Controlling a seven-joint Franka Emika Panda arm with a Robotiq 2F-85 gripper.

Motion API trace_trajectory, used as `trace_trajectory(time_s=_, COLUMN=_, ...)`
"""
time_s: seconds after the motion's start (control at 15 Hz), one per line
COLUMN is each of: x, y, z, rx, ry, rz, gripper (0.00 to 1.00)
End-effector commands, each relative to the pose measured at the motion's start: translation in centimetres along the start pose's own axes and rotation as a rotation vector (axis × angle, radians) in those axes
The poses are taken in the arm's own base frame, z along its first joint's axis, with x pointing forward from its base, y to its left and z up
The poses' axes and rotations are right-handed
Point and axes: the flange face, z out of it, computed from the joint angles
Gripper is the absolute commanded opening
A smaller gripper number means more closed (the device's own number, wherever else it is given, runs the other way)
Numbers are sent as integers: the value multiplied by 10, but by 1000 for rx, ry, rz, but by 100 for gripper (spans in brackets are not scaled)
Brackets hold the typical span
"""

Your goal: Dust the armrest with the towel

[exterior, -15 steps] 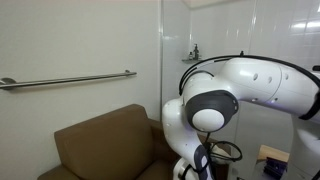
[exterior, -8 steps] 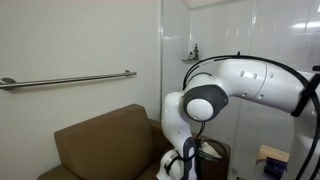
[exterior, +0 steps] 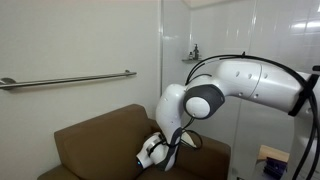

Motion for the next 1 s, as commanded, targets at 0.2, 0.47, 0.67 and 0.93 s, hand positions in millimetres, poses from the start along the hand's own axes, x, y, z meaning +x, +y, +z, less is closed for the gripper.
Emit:
trace_trajectory(time_s=0.2, x=8, y=-57, z=-9, rx=34, ry=51, rz=-45, gripper=5)
trace_trajectory(time_s=0.47, x=-19, y=-60, z=-17, rx=53, ry=118, rz=-116, gripper=5)
trace_trajectory(time_s=0.67, x=-40, y=-73, z=-8, rx=81, ry=103, rz=-170, gripper=5)
trace_trajectory(time_s=0.93, x=-87, y=-92, z=2, rx=137, ry=67, rz=-299, gripper=5)
